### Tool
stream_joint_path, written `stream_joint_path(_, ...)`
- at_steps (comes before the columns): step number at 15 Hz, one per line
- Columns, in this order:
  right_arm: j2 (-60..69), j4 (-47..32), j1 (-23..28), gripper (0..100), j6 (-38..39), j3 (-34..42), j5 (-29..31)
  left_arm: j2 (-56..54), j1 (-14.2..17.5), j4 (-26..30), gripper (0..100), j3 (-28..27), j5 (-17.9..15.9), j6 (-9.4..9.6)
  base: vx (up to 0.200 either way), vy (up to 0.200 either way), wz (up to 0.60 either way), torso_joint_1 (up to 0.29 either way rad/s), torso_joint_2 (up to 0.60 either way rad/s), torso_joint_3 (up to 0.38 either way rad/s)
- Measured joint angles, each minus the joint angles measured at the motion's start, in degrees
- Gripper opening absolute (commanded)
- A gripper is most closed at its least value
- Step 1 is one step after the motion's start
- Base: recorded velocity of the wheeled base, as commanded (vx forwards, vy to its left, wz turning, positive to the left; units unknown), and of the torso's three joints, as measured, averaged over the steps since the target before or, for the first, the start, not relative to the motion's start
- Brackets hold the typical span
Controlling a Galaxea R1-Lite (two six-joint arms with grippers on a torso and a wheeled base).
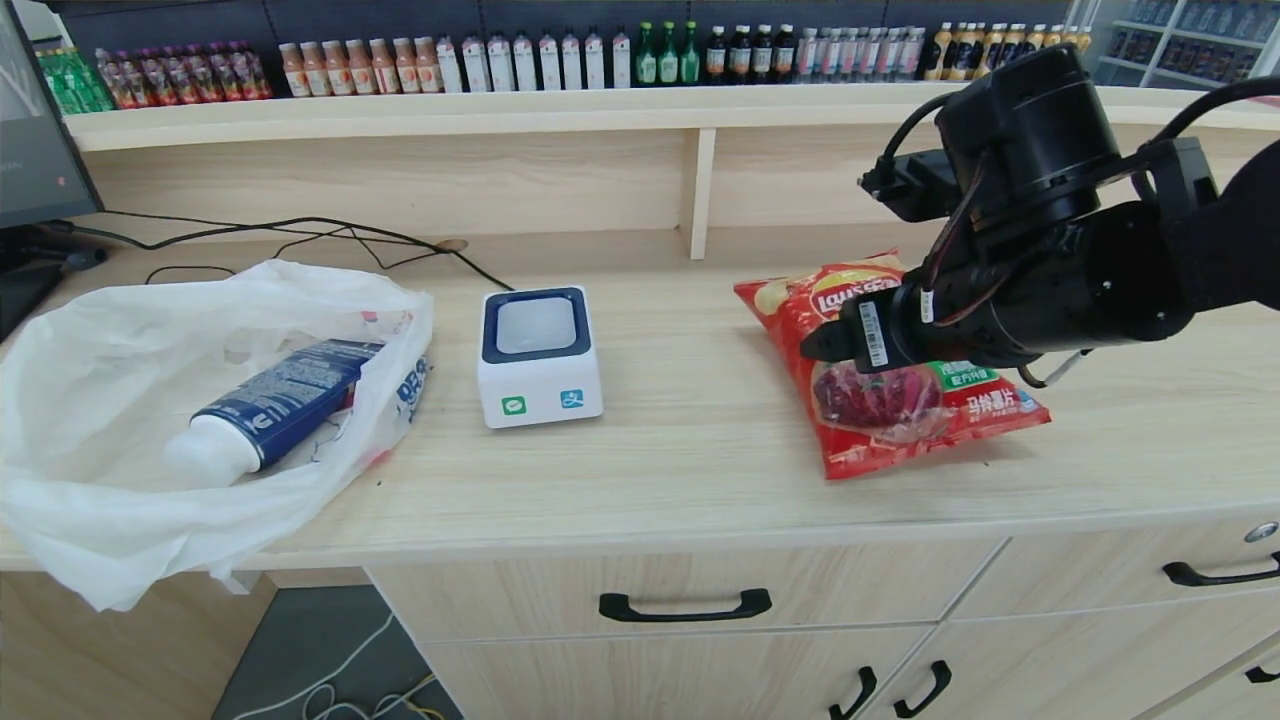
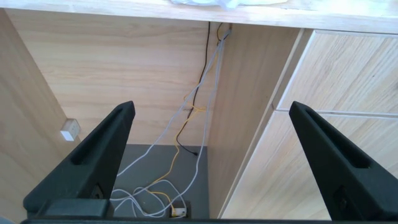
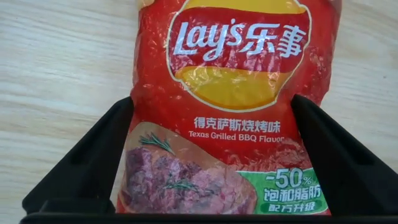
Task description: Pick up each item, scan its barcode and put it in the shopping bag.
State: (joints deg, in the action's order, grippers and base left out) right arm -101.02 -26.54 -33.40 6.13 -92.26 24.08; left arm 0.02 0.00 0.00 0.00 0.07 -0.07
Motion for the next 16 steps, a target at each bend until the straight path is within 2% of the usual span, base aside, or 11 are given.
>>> stream_joint_path(9, -2.52, -0.01, -0.41, 100, 0.10, -0.16, -0.90, 0.00, 0.00, 0.00, 100, 0.00, 0.00, 0.00, 0.000, 0.000, 0.00, 0.000, 0.00, 0.000)
stream_joint_path(16, -3.89, -0.17, 1.68, 100, 0.51, -1.95, -0.90, 0.00, 0.00, 0.00, 100, 0.00, 0.00, 0.00, 0.000, 0.000, 0.00, 0.000, 0.00, 0.000)
